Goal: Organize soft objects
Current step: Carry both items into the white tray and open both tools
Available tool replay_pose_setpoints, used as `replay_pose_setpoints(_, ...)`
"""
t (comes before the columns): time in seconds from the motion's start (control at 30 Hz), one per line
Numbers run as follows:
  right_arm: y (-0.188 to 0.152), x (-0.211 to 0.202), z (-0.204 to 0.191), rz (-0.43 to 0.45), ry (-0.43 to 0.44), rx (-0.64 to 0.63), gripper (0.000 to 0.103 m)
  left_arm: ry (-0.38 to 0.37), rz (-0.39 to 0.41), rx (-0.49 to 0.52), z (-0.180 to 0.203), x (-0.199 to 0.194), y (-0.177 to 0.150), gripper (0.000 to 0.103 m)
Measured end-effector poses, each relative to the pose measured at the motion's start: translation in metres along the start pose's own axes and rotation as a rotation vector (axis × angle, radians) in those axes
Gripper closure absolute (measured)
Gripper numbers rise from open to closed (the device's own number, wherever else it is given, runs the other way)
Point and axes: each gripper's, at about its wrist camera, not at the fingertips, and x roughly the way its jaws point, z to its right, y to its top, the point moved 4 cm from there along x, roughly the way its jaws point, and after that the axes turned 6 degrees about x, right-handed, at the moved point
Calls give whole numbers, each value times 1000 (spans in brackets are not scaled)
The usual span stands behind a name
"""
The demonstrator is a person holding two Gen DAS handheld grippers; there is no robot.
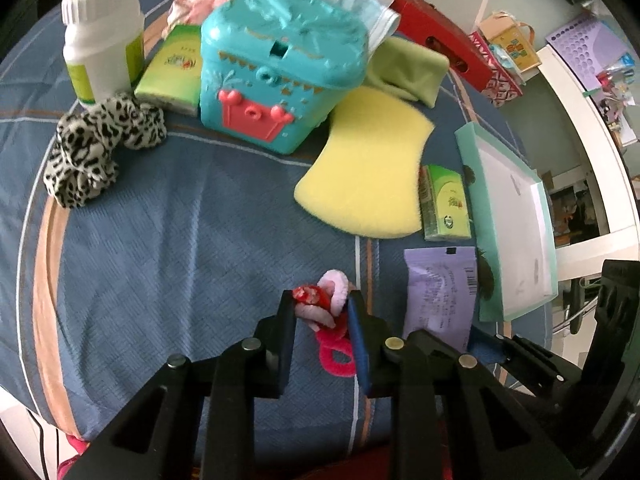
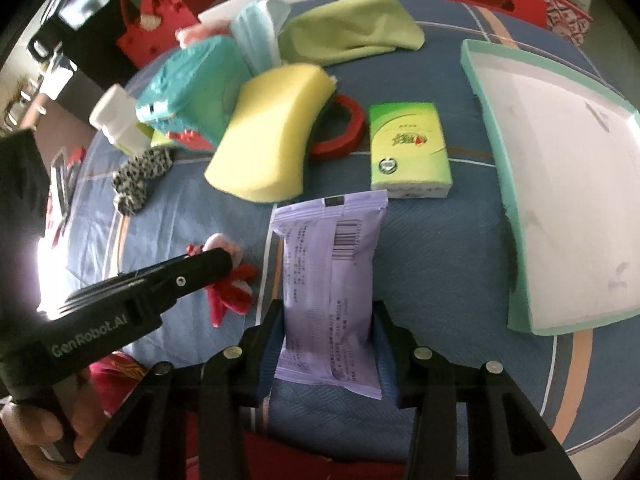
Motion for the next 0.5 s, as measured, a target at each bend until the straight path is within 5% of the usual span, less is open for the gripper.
replay_pose_setpoints(0.23,3,-36,16,105,21,46,58,-48,57,24,2,-23,2,79)
replay_pose_setpoints(0.5,45,-75,28,258,-19,107,58,-99,164,123,31,-69,35,79)
